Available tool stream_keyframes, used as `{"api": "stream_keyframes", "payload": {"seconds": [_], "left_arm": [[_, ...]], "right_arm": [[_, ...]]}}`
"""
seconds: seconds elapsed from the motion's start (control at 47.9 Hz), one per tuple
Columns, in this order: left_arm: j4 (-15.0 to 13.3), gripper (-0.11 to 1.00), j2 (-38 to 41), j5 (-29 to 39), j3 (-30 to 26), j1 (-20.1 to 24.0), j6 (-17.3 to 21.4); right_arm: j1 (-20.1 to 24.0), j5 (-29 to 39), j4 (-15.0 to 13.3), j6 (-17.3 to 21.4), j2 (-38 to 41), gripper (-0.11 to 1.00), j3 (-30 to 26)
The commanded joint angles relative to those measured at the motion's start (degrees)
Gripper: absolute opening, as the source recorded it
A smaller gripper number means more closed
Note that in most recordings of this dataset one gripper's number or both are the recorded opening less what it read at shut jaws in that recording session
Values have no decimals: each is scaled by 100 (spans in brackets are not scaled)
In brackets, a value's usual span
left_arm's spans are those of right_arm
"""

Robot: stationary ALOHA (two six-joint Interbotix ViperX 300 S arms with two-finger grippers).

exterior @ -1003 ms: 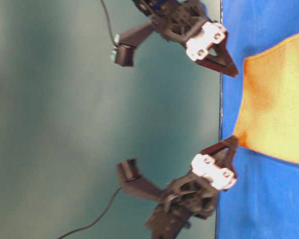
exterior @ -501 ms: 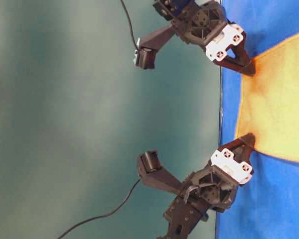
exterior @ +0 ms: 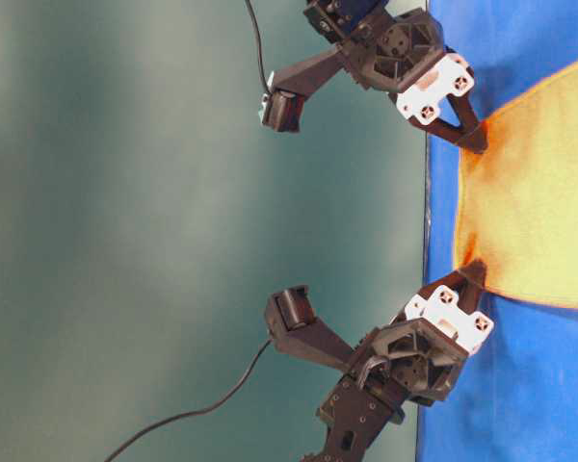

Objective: Fold the orange towel.
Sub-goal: 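Grasp the top corners of the orange strip with both grippers, then pull the top edge down toward the bottom edge, folding in half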

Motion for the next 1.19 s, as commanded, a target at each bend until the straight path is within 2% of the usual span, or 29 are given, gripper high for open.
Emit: {"api": "stream_keyframes", "payload": {"seconds": [0.0,0.334,0.543,0.731,0.878,1.17], "left_arm": [[-18,3,-167,53,-35,35,18],[-18,3,-870,334,62,26,53],[-18,3,-896,352,79,-18,202],[-18,3,-958,387,105,-237,229],[-18,3,-1204,589,237,-510,229],[-18,3,-1995,835,756,-1362,193]], "right_arm": [[18,-9,35,9,-158,3,-18],[44,176,35,9,-914,3,79],[97,176,44,35,-940,3,105],[237,220,79,70,-984,3,158],[536,325,246,79,-1195,3,316],[1556,536,571,88,-1828,3,800]]}}
